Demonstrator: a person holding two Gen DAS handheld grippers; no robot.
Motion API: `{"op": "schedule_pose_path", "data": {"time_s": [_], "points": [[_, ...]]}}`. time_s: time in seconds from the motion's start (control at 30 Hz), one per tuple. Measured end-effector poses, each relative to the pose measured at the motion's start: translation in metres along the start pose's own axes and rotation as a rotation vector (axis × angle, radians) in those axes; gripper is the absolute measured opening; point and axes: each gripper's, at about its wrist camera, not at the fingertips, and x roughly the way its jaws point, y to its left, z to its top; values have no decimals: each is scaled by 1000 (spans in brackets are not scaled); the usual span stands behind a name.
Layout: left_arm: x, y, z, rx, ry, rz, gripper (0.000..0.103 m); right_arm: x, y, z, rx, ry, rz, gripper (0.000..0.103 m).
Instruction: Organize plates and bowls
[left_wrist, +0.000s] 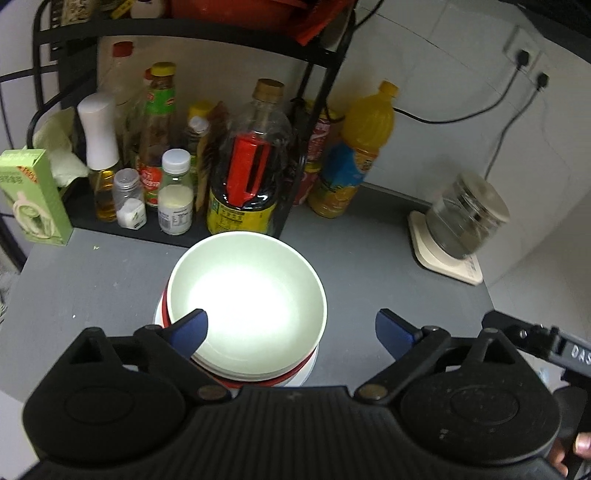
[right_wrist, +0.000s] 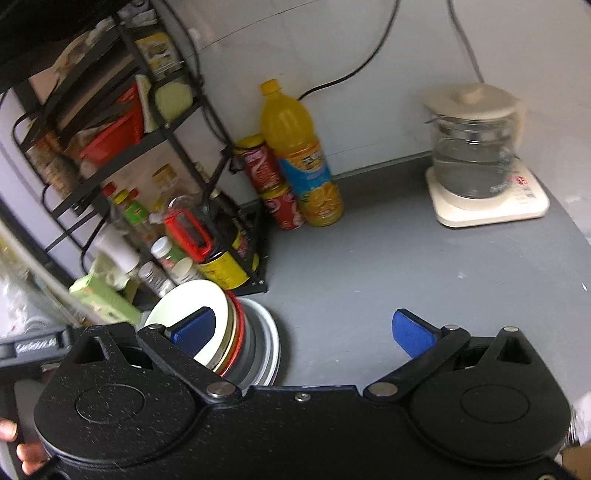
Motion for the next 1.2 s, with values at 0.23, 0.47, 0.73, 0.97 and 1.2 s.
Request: {"op": "schedule_pose_path", "data": {"time_s": [0.23,0.47,0.73,0.97,1.2], "points": [[0,14,0,76,14,-54,103,-14,23,-15,22,-80,-127,103],[-2,22,0,139,20,-100,103,-25,42,-29,45,-115,-202,103],[-5,25,-7,217,37,-118,103,-33,61,-48,81,-126,-243,103],[-16,31,-17,266,40,-131,103,-43,76,-69,96,-133,-270,103],[-32,35,-28,294,39,-115,103,-58,88,-82,95,-152,-290,103]]}}
